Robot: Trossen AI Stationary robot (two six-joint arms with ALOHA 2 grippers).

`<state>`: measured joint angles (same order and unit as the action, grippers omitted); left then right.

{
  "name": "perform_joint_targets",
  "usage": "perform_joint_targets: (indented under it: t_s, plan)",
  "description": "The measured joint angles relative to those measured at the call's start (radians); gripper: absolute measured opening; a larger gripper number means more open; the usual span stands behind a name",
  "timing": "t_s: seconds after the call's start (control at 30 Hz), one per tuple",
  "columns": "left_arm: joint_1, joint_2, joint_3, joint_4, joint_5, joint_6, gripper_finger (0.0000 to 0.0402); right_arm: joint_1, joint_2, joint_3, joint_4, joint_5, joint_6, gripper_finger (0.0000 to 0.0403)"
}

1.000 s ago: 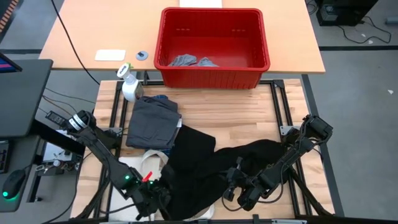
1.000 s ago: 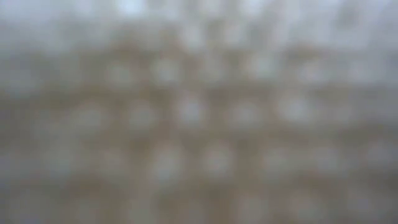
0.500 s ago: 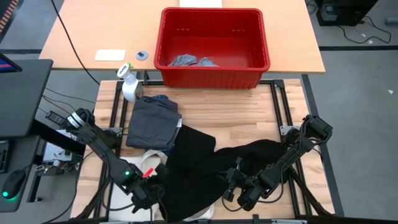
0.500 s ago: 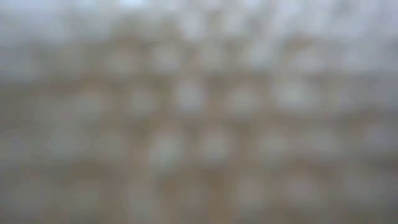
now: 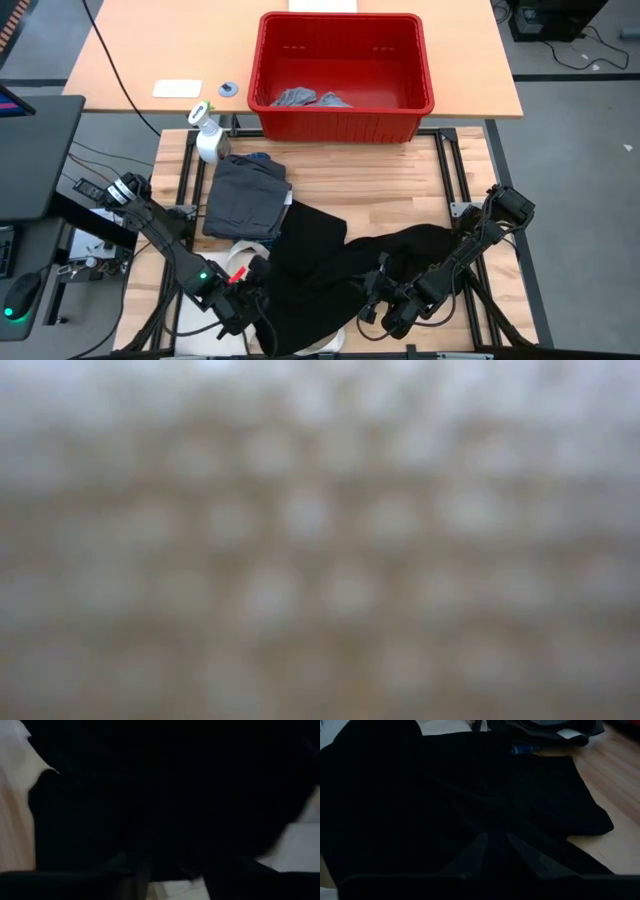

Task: Fold Laundry from Bin
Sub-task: Fold the black shirt

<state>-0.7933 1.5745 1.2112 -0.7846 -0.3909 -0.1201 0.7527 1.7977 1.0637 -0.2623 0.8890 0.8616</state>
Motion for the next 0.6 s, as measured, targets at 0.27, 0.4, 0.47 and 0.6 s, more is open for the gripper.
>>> perform_joint_targets:
  t_s: [0.27,0.4,0.47,0.6]
  plan:
    - [-0.045,0.0,0.036,-0.091,0.125,-0.312,0.022,-0.019,0.0,0.0,0.0,0.0,-0.111,0.0074]
    - [-0.067,0.004,0.036,-0.089,0.126,-0.485,0.0221,-0.043,0.0,0.0,0.0,0.0,-0.192,0.0074]
    - [-0.07,0.019,0.036,-0.078,0.127,-0.557,0.0221,-0.06,0.0,0.0,0.0,0.0,-0.232,0.0074]
    - [-0.054,0.073,0.036,-0.078,0.131,-0.678,0.0221,-0.097,0.0,0.0,0.0,-0.001,-0.287,0.0074]
